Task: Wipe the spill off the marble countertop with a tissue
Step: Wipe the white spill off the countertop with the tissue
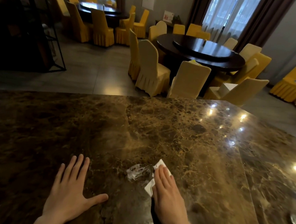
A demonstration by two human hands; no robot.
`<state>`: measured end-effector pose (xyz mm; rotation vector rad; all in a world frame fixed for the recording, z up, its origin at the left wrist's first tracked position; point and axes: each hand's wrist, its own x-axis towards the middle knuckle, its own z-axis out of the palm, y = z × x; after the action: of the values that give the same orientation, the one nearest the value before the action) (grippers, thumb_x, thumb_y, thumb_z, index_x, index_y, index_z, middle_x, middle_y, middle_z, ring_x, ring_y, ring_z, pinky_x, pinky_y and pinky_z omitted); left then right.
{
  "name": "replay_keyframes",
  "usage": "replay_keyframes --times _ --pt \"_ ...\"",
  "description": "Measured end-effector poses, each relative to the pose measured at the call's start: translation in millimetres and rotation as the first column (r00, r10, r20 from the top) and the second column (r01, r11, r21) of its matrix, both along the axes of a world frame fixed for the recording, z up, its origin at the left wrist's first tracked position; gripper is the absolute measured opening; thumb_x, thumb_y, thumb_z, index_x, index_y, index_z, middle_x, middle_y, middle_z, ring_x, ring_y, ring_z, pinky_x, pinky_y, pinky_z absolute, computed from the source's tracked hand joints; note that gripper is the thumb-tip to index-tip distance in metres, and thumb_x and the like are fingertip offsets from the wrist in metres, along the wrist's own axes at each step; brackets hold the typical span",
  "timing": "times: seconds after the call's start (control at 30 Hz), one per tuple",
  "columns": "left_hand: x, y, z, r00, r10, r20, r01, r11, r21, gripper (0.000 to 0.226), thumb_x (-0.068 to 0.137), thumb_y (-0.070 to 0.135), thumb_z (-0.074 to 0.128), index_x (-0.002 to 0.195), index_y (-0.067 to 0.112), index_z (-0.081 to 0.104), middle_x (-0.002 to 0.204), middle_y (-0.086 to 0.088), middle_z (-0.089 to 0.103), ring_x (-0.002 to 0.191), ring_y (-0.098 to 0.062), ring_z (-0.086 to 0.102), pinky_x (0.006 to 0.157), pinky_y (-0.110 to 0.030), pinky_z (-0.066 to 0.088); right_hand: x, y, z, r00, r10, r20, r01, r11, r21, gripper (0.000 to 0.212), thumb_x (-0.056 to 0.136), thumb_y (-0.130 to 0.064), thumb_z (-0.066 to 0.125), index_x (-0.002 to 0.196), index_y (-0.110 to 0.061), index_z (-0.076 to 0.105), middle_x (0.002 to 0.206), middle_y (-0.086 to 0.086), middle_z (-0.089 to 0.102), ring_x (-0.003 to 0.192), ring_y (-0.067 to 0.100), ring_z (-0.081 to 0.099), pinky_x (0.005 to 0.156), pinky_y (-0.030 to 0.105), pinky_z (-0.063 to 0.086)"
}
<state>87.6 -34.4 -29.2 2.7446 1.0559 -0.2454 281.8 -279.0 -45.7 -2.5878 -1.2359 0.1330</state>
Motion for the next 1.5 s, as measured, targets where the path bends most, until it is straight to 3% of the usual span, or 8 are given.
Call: replay_keyframes --times 0.13,0.3,0.47,0.57,0.83,1.1,1.33,1.5 --pt "0 0 -1 0.999 -0.002 0.032 0.001 1.0 0.003 0.145 0.047 0.117 0.006 0.153 0.026 -0.032 0.164 0.004 -0.037 0.151 -0.015 -0.037 0.129 -0.046 -0.019 21 -3 4 1.0 0.021 -0.007 -0.021 1.0 -0.02 0.06 0.104 -0.053 0.013 0.158 -0.029 0.002 0.165 -0.013 -0.008 0.149 0.002 -0.019 0.122 0.025 -0.007" --pt "0 -2 -2 1.0 -0.001 0.02 0.001 1.0 0.013 0.145 0.046 0.116 0.003 0.153 0.026 -0.033 0.164 0.004 -0.038 0.152 -0.016 -0.037 0.129 -0.047 -0.018 46 39 19 0.995 -0.098 -0.037 0.095 0.993 -0.069 0.059 0.109 -0.038 0.022 0.159 -0.016 0.0 0.166 0.002 -0.01 0.152 0.016 -0.016 0.124 0.034 -0.007" --pt "0 1 -4 1.0 0.0 0.025 0.0 1.0 -0.001 0.145 0.046 0.117 0.004 0.153 0.026 -0.033 0.163 0.004 -0.038 0.152 -0.017 -0.036 0.129 -0.048 -0.018 3 15 6 0.999 0.037 -0.034 -0.039 0.998 -0.052 0.062 0.105 -0.048 0.014 0.158 -0.022 -0.005 0.162 -0.008 -0.019 0.149 0.01 -0.023 0.121 0.028 -0.015" --pt "0 3 -7 1.0 0.0 0.027 -0.001 1.0 0.011 0.144 0.047 0.117 0.004 0.152 0.026 -0.035 0.163 0.004 -0.039 0.151 -0.017 -0.037 0.13 -0.049 -0.017 -1 3 3 0.998 0.056 -0.035 -0.058 0.996 -0.061 0.063 0.102 -0.056 0.007 0.157 -0.029 -0.005 0.163 -0.012 -0.016 0.148 0.005 -0.023 0.12 0.028 -0.01" --pt "-1 1 -6 0.999 -0.003 0.034 0.003 1.0 0.007 0.145 0.047 0.117 0.006 0.153 0.026 -0.033 0.164 0.003 -0.038 0.15 -0.017 -0.039 0.129 -0.047 -0.019 32 42 21 0.995 -0.065 -0.072 0.061 0.996 -0.063 0.059 0.109 -0.038 0.022 0.159 -0.019 -0.002 0.165 -0.001 -0.013 0.15 0.013 -0.019 0.122 0.032 -0.01" --pt "-1 1 -7 0.999 0.0 0.051 0.0 1.0 0.0 0.145 0.046 0.117 0.004 0.152 0.025 -0.035 0.162 0.003 -0.042 0.148 -0.017 -0.042 0.128 -0.047 -0.021 -8 4 6 0.997 0.073 -0.015 -0.074 0.994 -0.087 0.06 0.105 -0.051 0.014 0.157 -0.028 -0.007 0.164 -0.012 -0.016 0.148 0.004 -0.024 0.123 0.03 -0.01" --pt "-1 3 -10 0.998 -0.009 0.066 0.008 1.0 0.01 0.145 0.048 0.117 0.007 0.155 0.025 -0.031 0.164 0.002 -0.039 0.15 -0.017 -0.04 0.13 -0.049 -0.016 21 51 23 0.996 -0.075 -0.058 0.071 0.995 -0.071 0.059 0.109 -0.037 0.022 0.159 -0.018 -0.001 0.166 0.001 -0.012 0.151 0.014 -0.017 0.124 0.035 -0.008" --pt "-3 3 -13 0.994 -0.009 0.107 0.008 1.0 0.015 0.145 0.05 0.116 0.01 0.157 0.026 -0.026 0.167 0.003 -0.035 0.152 -0.017 -0.037 0.13 -0.05 -0.015 -4 30 17 0.997 -0.058 -0.053 0.054 0.997 -0.059 0.058 0.108 -0.042 0.019 0.158 -0.022 -0.004 0.164 -0.005 -0.016 0.149 0.01 -0.024 0.122 0.03 -0.011"
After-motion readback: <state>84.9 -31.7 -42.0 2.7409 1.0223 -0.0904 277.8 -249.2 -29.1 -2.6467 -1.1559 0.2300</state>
